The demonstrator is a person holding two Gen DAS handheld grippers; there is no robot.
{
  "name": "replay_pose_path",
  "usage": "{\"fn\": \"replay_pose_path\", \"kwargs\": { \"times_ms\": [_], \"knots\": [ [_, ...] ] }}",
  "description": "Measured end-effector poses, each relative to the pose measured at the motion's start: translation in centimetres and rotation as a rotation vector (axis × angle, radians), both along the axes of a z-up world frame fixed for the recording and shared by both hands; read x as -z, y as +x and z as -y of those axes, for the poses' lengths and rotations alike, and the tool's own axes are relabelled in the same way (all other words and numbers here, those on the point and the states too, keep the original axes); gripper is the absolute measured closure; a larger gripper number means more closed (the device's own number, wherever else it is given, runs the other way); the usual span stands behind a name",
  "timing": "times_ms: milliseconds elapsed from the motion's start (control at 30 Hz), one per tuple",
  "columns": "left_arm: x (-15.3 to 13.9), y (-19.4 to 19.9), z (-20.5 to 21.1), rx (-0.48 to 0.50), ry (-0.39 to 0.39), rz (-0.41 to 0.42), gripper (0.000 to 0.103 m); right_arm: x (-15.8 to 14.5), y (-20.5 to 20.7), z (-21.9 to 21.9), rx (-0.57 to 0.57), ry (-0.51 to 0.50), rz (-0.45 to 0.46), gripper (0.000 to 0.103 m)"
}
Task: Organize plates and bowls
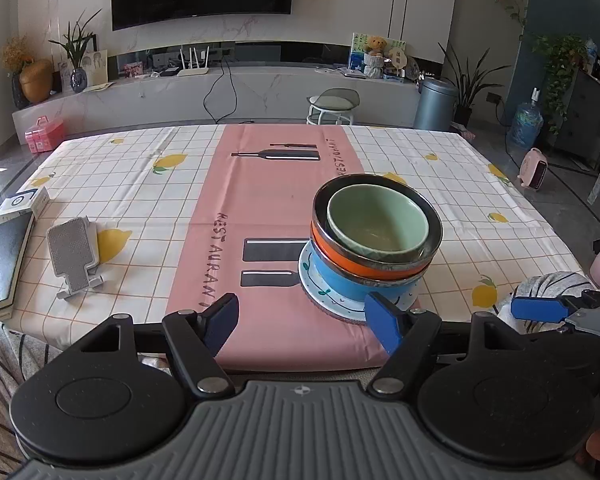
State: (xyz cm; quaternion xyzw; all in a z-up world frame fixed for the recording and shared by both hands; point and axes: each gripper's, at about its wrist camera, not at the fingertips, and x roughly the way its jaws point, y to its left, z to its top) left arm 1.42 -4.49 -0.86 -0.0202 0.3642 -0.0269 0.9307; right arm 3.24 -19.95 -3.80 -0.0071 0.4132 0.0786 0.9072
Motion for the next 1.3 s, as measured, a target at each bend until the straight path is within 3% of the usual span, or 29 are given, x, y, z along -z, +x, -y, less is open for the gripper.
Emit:
{"fn": "replay_pose_path", "kwargs": {
  "times_ms": [1300],
  "knots": [
    [0.29,-0.11,-0.52,-0.040,0.011,-0.013,0.017,0.15,-0.08,-0.21,-0.014,-0.007,0.003,0.003]
  ]
}}
